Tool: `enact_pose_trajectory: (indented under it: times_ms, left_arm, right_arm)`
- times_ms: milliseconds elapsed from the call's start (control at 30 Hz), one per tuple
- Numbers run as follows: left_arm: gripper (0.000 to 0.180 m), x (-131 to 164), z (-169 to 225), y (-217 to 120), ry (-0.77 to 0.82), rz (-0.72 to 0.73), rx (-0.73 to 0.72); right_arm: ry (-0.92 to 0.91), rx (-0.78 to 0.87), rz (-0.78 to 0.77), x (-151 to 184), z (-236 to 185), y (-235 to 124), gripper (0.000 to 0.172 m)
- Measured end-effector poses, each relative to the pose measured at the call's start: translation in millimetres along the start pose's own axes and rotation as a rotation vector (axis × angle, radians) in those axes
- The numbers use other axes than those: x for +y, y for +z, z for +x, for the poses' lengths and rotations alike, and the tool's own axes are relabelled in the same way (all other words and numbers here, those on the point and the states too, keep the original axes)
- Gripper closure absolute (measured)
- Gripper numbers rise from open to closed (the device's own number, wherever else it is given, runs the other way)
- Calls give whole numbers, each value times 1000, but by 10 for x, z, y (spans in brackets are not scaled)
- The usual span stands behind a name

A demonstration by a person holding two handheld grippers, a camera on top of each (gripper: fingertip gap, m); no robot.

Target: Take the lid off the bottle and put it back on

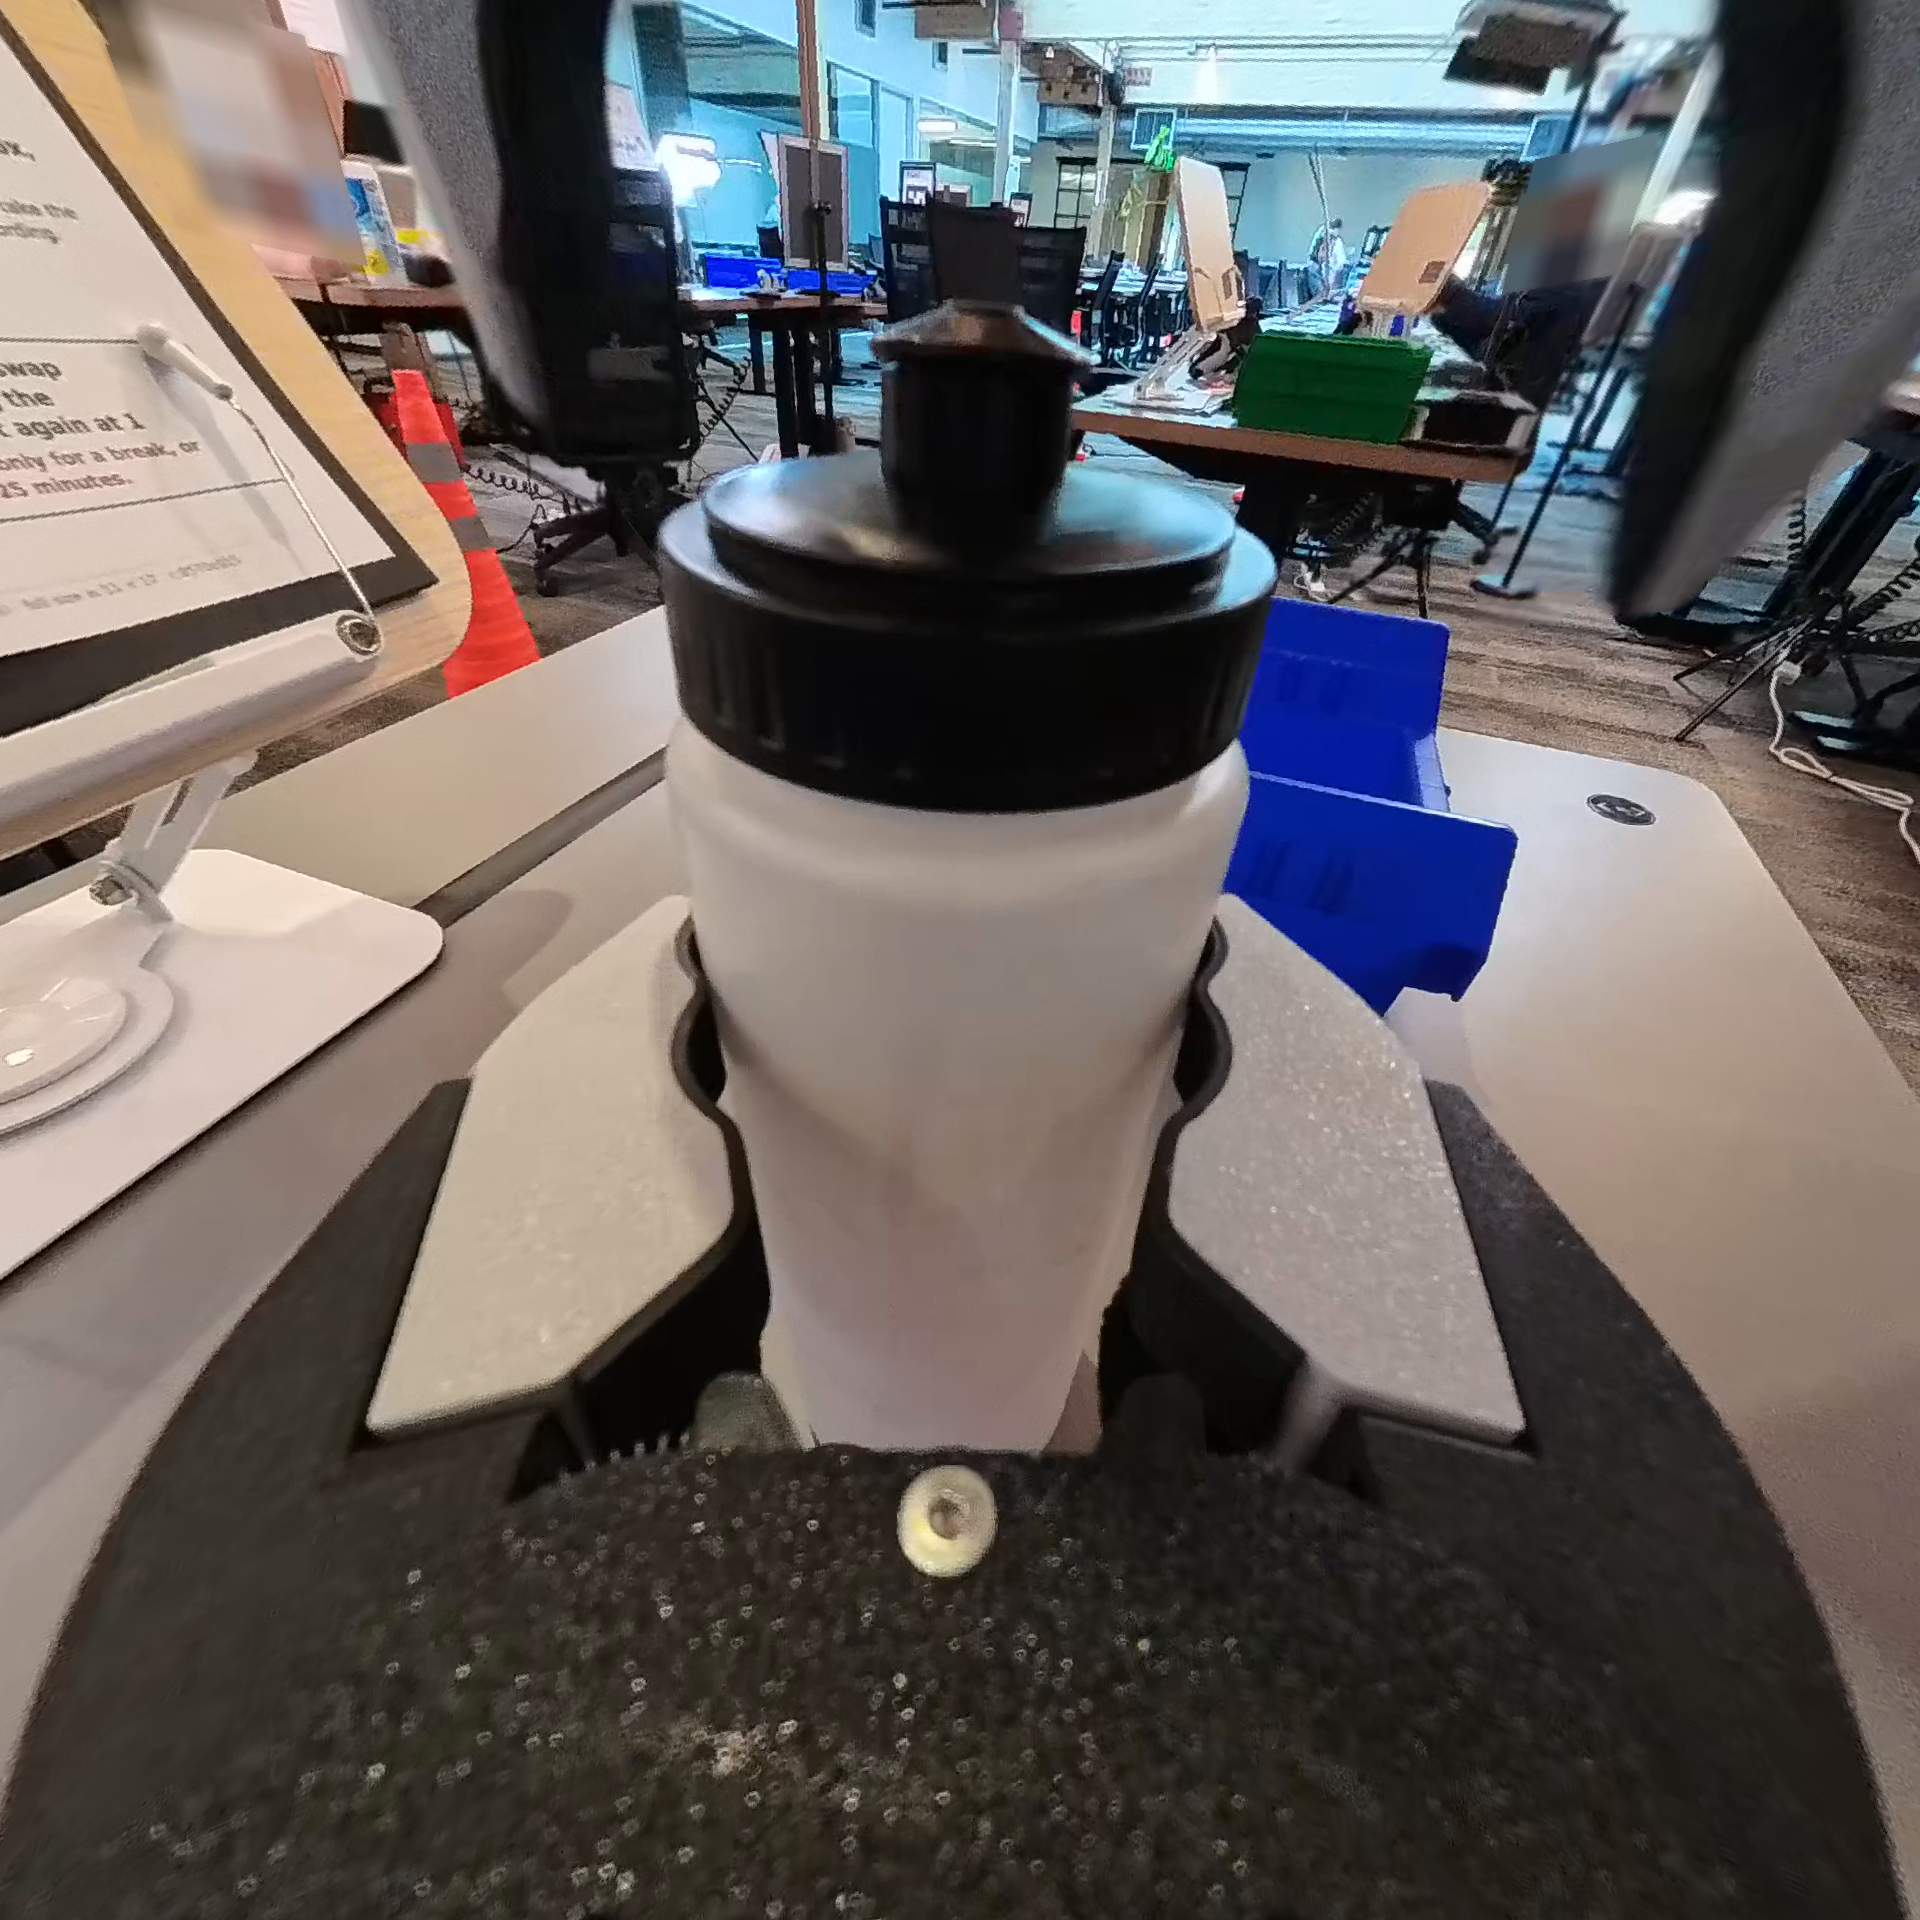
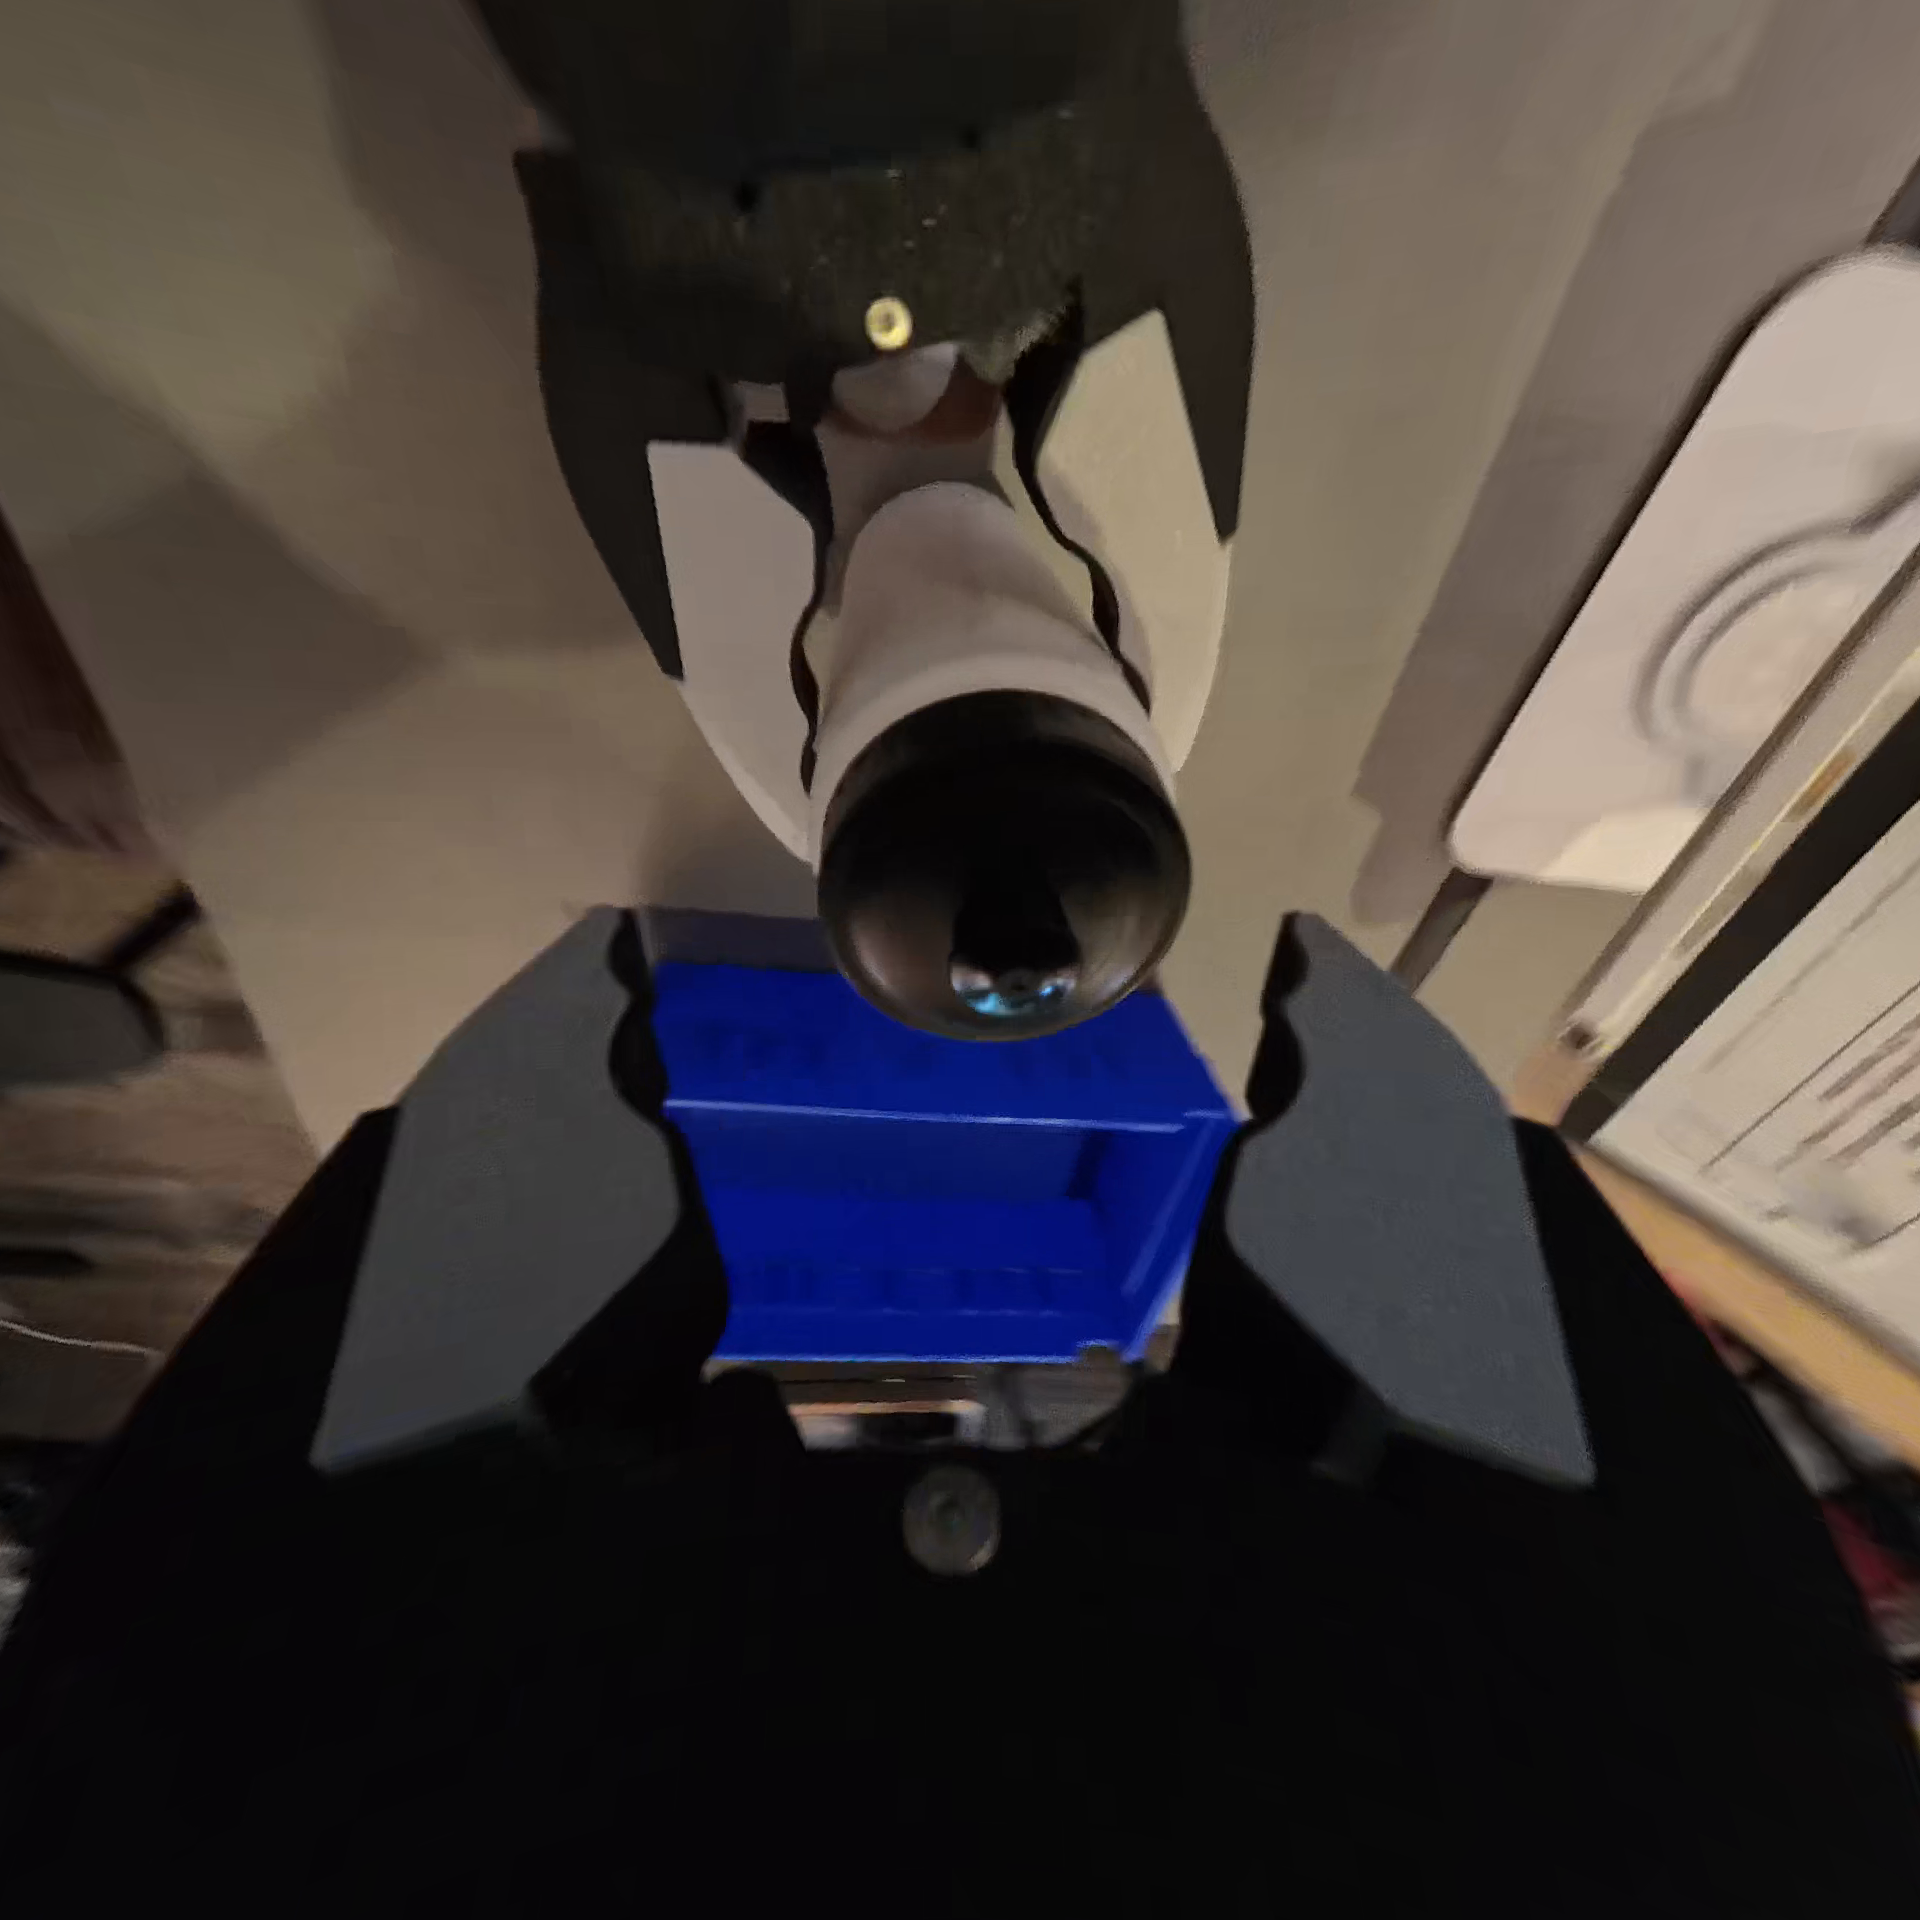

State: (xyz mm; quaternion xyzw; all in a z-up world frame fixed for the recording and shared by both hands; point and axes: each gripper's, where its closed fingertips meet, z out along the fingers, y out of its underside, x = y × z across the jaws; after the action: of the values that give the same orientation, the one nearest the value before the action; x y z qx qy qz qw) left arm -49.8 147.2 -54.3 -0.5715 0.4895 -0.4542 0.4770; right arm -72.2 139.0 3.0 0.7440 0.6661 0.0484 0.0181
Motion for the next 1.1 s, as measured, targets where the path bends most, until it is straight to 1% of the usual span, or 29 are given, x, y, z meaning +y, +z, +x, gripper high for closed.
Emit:
enact_pose_trajectory:
  times_ms: [67, 100, 133, 200, 233, 267, 300, 333, 367, 400, 433, 467, 600, 700, 833, 900, 1000, 1033, 1100]
  left_arm:
    - [94, 0, -2, 1, 1, 1, -5]
    - [94, 0, -4, 2, 1, 0, -9]
    - [94, -1, -7, 3, 1, 1, -13]
    - [95, -3, -9, 5, -1, 5, -17]
    - [95, -4, -12, 5, -3, 8, -20]
    - [95, -6, -16, 5, -6, 13, -22]
    - [94, -8, -23, 4, -10, 18, -26]
    - [94, -12, -33, 2, -15, 26, -32]
    - [94, -15, -44, 2, -21, 34, -37]
    - [94, -17, -51, 1, -26, 41, -40]
    - [94, -19, -55, 2, -28, 43, -41]
    - [94, -17, -53, 4, -26, 41, -41]
    - [94, -11, -31, 18, -7, 25, -41]
    - [94, -5, -9, 26, 8, 11, -38]
    - [94, -3, -6, 25, 7, 5, -29]
    - [95, -5, 4, 18, 2, 11, -11]
    - [95, -1, 22, 34, 12, 5, -8]
    - [95, 0, 18, 34, 10, 3, -10]
    - [95, 1, 10, 29, 6, 3, -8]
  right_arm:
    - [183, 11, 39, -40, 11, -46, 42]
    - [289, 60, 73, -55, 83, -71, 44]
    - [400, 72, 124, -90, 114, -89, 44]
    - [643, 75, 222, -137, 158, -105, 41]
    - [744, 60, 260, -143, 150, -90, 45]
    - [836, 66, 263, -96, 157, -60, 49]
    - [918, 70, 264, -51, 163, -26, 49]
    - [982, 62, 275, -25, 161, 4, 53]
    - [1033, 49, 287, -9, 157, 27, 60]
    - [1065, 31, 308, -17, 153, 41, 72]
    - [1089, 4, 330, -41, 144, 53, 99]
    - [1114, -31, 344, -63, 125, 68, 102]
    - [1127, -58, 333, -45, 98, 93, 101]
    - [1028, -77, 287, -21, 63, 91, 101]
    - [755, -73, 185, 3, 60, 77, 102]
    - [513, -35, 141, -2, 74, 57, 103]
    - [39, 70, 21, 42, 70, 31, 105]
    - [-92, 108, -17, 47, 82, 21, 105]
    - [-246, 129, -78, 46, 100, 16, 105]
